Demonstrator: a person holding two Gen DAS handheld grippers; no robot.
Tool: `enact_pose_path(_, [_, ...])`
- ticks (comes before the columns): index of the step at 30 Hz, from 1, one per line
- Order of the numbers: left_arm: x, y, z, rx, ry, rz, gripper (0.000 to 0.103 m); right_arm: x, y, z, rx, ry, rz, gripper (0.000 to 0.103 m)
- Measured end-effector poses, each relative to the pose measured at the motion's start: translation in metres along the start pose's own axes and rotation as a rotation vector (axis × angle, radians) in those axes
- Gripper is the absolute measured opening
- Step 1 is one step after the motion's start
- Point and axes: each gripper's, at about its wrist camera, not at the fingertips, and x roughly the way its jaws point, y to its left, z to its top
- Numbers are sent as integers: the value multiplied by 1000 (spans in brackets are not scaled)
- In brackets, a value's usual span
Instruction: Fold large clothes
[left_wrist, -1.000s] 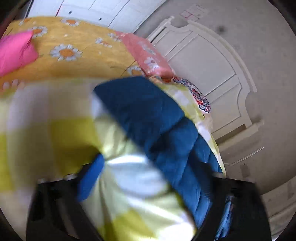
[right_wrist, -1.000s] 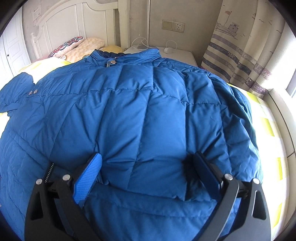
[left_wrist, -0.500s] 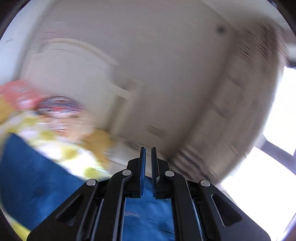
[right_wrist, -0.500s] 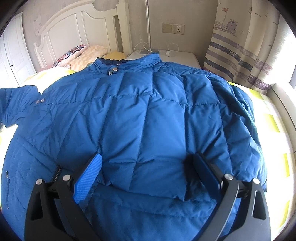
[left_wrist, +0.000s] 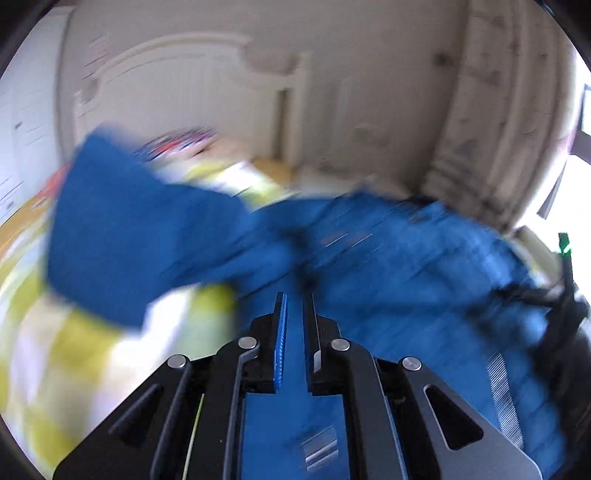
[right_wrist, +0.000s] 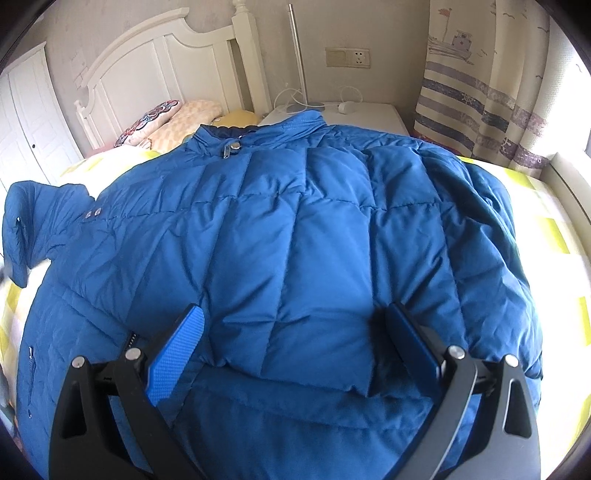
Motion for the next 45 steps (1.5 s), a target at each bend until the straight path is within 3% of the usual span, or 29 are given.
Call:
enact_pose_path(1, [-5, 24, -10, -6, 13, 44, 5, 0, 1, 0, -2, 1, -3, 98])
enact_pose_path(4, [-15, 81, -32, 29, 30, 298, 7, 1, 1, 0, -11, 6, -12, 98])
enact_pose_path(5, [-15, 89, -34, 50, 43, 335, 11, 1, 3, 0, -15, 7, -20, 98])
enact_pose_path(7, [2, 104, -38, 173, 142, 461, 20, 2, 5, 0, -26, 10, -35, 98])
enact_pose_path(9, [11, 106, -42, 318, 150, 488, 29, 2, 7, 0, -36, 13, -49, 98])
enact_pose_path(10, [16, 101, -40, 405, 141, 530, 40, 2, 7, -1, -39, 14, -53, 98])
enact_pose_path(11, [17, 99, -37, 450, 136, 553, 58, 2, 7, -1, -41, 15, -56, 98])
enact_pose_path(12, [17, 95, -32, 495, 128, 551, 72, 2, 6, -1, -42, 15, -58, 98])
enact_pose_path(13, [21, 91, -25, 520, 121, 520, 93, 2, 6, -1, -43, 14, -60, 98])
enact_pose_path(14, [23, 88, -13, 528, 97, 489, 97, 2, 6, -1, -43, 13, -63, 98])
enact_pose_path(17, [6, 91, 39, 454, -86, 538, 97, 2, 6, -1, -46, 14, -69, 98])
enact_pose_path(19, [-16, 109, 80, 293, -162, 466, 98, 2, 7, -1, -50, 14, -77, 98])
enact_pose_path(22, [-28, 131, 111, 192, -151, 416, 98, 2, 6, -1, -49, 14, -74, 98])
enact_pose_path(26, [-26, 129, 88, 174, -83, 294, 99, 2, 6, -1, -45, 14, -65, 98])
enact_pose_path(31, [23, 78, 21, 301, 38, 293, 99, 1, 4, -1, -45, 11, -61, 98])
enact_pose_path(33, [41, 59, -6, 369, 67, 350, 99, 1, 3, -1, -45, 11, -61, 98])
enact_pose_path(36, [77, 48, -26, 567, 35, 639, 97, 1, 4, -1, -45, 11, -59, 98])
enact_pose_path(37, [82, 50, -25, 578, 31, 685, 80, 1, 4, -1, -45, 10, -59, 98])
enact_pose_path(40, [66, 70, -7, 469, 24, 586, 32, 1, 4, -1, -43, 10, -56, 98])
enact_pose_path(41, [50, 75, 2, 449, 3, 554, 26, 1, 4, -2, -42, 9, -52, 98])
enact_pose_path(43, [20, 87, 18, 366, -25, 457, 25, 1, 3, -2, -40, 10, -44, 98])
enact_pose_path(45, [-20, 110, 44, 223, -68, 326, 24, 1, 2, -2, -40, 10, -39, 98])
